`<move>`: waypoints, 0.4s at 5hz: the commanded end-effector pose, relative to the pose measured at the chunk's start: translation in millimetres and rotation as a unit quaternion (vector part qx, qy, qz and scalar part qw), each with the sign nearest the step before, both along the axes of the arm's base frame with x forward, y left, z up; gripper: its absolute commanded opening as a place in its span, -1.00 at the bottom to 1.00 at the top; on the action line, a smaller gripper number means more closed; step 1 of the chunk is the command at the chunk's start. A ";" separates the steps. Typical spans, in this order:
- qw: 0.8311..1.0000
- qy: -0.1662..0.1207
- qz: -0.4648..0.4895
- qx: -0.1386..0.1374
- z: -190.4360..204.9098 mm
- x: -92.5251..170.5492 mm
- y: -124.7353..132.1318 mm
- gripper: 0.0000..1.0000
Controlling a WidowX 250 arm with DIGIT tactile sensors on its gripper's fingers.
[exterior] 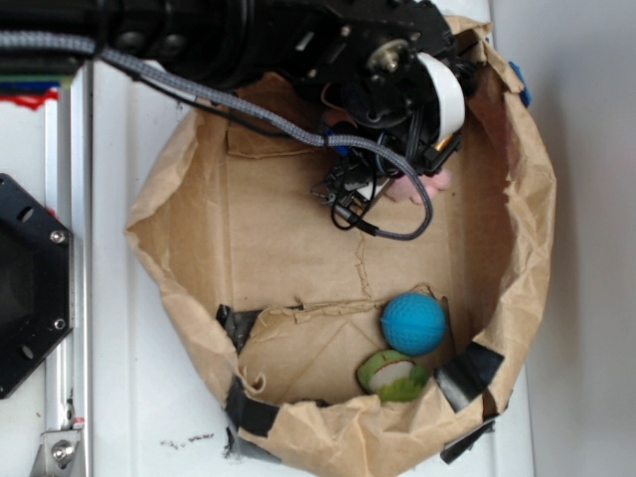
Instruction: Grab the pink bunny.
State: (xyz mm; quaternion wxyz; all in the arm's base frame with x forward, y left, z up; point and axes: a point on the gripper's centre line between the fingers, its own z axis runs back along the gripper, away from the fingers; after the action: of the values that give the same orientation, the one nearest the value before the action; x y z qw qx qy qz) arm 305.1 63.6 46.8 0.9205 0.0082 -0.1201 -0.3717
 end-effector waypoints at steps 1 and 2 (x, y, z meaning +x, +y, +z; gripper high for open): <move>0.996 0.034 0.063 -0.062 70.8 -18.0 -39.2 -1.00; 0.987 0.048 0.138 -0.074 99.2 -28.5 -58.0 -1.00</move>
State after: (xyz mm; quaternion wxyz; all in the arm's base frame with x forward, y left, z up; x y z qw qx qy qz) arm 262.7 17.4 123.6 0.9698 -0.0759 -0.0657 -0.2222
